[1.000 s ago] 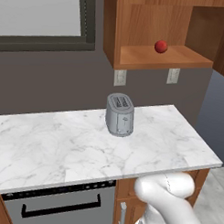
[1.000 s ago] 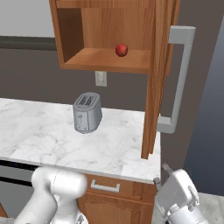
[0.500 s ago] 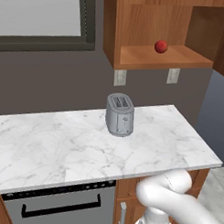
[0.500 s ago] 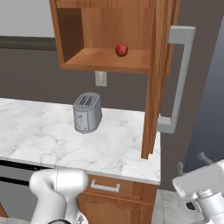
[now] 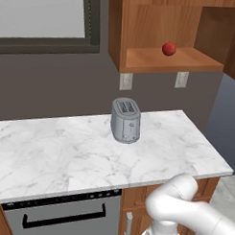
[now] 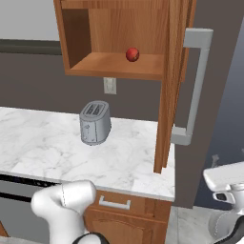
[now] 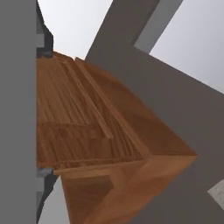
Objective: Pick the onion from the counter and place it in the cabinet. Then close the cabinet.
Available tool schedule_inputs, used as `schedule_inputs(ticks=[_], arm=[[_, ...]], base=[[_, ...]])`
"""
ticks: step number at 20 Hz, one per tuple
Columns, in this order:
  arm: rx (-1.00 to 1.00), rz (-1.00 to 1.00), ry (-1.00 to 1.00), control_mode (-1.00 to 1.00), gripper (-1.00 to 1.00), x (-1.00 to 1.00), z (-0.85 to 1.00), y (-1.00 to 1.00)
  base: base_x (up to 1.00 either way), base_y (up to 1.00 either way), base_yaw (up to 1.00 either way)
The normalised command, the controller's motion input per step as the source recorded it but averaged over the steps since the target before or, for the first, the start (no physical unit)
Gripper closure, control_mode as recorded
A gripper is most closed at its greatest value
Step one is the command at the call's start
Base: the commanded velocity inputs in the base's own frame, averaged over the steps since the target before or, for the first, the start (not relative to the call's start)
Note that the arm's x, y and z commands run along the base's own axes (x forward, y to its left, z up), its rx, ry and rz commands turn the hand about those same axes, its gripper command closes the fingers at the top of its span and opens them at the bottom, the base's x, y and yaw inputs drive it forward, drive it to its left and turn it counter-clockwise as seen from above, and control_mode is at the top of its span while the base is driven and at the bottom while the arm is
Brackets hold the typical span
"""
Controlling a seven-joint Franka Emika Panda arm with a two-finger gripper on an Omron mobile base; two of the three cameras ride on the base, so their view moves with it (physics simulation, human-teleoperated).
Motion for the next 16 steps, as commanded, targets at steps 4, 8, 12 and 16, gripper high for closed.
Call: schedule_inputs(ticks=[4, 8, 12, 16], arm=[[0.23, 0.01, 0.0, -1.0, -1.0, 0.19, 0.29, -0.22], [0.13, 0.0, -0.01, -1.0, -1.0, 0.0, 0.3, 0.0], [0.03, 0.0, 0.0, -1.0, -1.0, 0.0, 0.28, 0.17], [0.0, 0.0, 0.0, -1.0, -1.0, 0.01, 0.29, 0.51]], base=[[0.0, 0.0, 0.0], [0.0, 0.0, 0.0], [0.0, 0.0, 0.0], [0.0, 0.0, 0.0]])
